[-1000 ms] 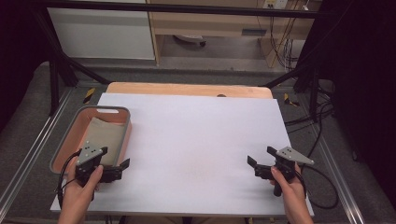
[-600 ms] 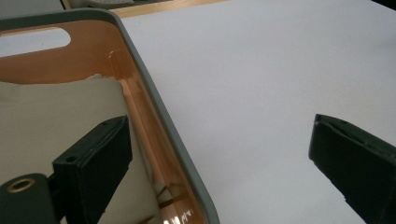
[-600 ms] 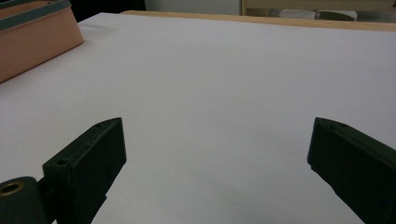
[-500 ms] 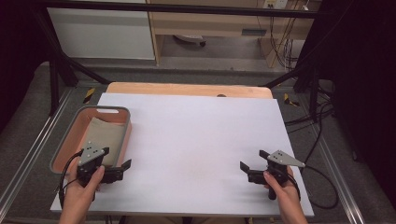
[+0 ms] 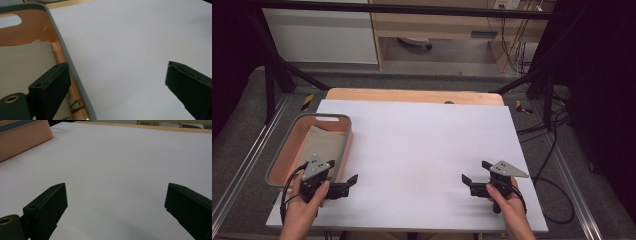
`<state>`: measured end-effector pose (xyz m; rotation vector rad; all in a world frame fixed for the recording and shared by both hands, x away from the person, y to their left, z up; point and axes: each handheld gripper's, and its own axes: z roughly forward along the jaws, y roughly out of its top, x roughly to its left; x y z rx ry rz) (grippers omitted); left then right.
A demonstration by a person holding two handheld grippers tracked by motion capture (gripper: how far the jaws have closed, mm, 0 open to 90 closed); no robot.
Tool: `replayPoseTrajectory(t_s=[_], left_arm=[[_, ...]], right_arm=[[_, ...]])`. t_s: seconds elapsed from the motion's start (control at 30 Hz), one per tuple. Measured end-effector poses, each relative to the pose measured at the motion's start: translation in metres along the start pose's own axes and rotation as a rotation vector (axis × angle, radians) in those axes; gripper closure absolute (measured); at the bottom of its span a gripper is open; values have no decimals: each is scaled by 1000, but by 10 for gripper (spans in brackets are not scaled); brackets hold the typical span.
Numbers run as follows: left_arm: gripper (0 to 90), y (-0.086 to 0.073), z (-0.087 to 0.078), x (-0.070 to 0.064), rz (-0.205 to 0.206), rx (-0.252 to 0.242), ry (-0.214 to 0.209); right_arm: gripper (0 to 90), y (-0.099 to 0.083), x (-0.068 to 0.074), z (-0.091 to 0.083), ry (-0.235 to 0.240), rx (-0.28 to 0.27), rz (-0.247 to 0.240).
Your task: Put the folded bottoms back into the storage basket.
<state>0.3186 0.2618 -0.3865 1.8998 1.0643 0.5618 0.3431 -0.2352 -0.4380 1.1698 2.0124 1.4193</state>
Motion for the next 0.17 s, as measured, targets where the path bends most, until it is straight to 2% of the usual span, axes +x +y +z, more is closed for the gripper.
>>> replayPoseTrajectory(t_s=[0.17], left_arm=[[68, 2, 5, -11, 15, 3, -33]], right_arm=[[51, 1, 4, 9, 8, 7, -3]])
